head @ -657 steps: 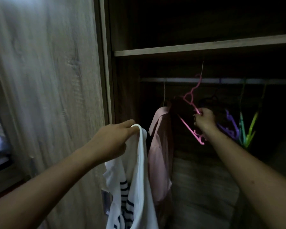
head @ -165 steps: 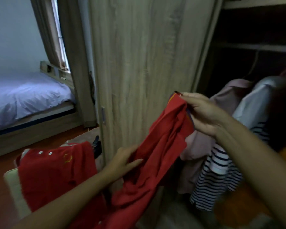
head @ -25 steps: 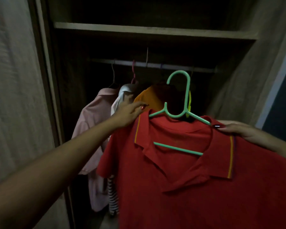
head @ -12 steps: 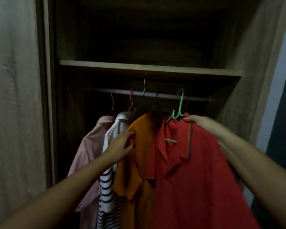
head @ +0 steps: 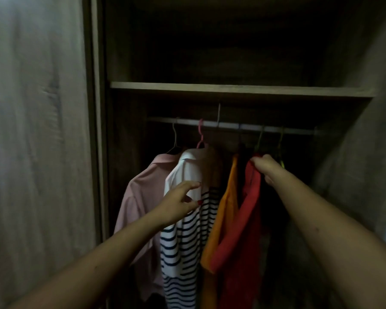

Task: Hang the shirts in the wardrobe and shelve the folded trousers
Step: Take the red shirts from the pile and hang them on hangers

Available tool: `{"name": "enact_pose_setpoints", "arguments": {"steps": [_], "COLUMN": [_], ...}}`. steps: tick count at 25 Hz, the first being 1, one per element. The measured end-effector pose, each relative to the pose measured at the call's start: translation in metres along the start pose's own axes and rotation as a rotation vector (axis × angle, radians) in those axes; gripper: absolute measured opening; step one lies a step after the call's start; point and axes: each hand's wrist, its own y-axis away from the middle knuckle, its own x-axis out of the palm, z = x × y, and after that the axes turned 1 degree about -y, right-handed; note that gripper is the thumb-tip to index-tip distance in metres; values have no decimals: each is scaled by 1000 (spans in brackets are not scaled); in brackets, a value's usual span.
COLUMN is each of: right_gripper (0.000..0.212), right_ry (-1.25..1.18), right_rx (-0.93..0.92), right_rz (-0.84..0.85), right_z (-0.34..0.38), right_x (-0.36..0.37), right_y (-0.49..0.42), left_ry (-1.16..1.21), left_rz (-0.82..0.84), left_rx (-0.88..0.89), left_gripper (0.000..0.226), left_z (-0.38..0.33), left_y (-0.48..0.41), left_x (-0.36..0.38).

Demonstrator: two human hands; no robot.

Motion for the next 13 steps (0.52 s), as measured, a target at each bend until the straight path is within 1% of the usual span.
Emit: {"name": "enact_pose_setpoints", "arguments": {"steps": [1,2,3,4,5,6,7,8,9,11,13], "right_gripper": [30,35,37,37,33,27,23,21,19,17,17], "right_ry": [97,227,345,429,448,411,357,313,262,139,22], "right_rx": [-6,-34,-77,-186,-349,-540,-710,-828,-909,-977,-990], "right_rz": [-9,-63,-167,-292,-404,-471,-468,-415,-343,-165,2], "right_z": [-9,-16,-18,-19,-15,-14,-11,-9,-5,1,9], "right_x": [3,6,6,11,18,25,39,57,79,135,186], "right_y": [-5,-8,-7,0,18,32,49,64,80,112,148], "left_ry": [28,53,68,79,81,89,93,101,110,128,146], "left_rz": [4,0,-10,-26,-48,-70,-90,-110,-125,-158,-200], "left_rx": [-13,-24,-30,-31,-31,-35,-56,-79,-97,-118,-161], "left_gripper": [52,52,51,50,49,48,46,44,42,38,35], "left_z": [3,6,7,10,14,14,16,21,26,42,63], "left_y": [5,10,12,15,21,25,32,38,47,73,105], "left_x": [-5,-11,-16,-22,-29,-34,-42,-51,-62,-90,-122]}}
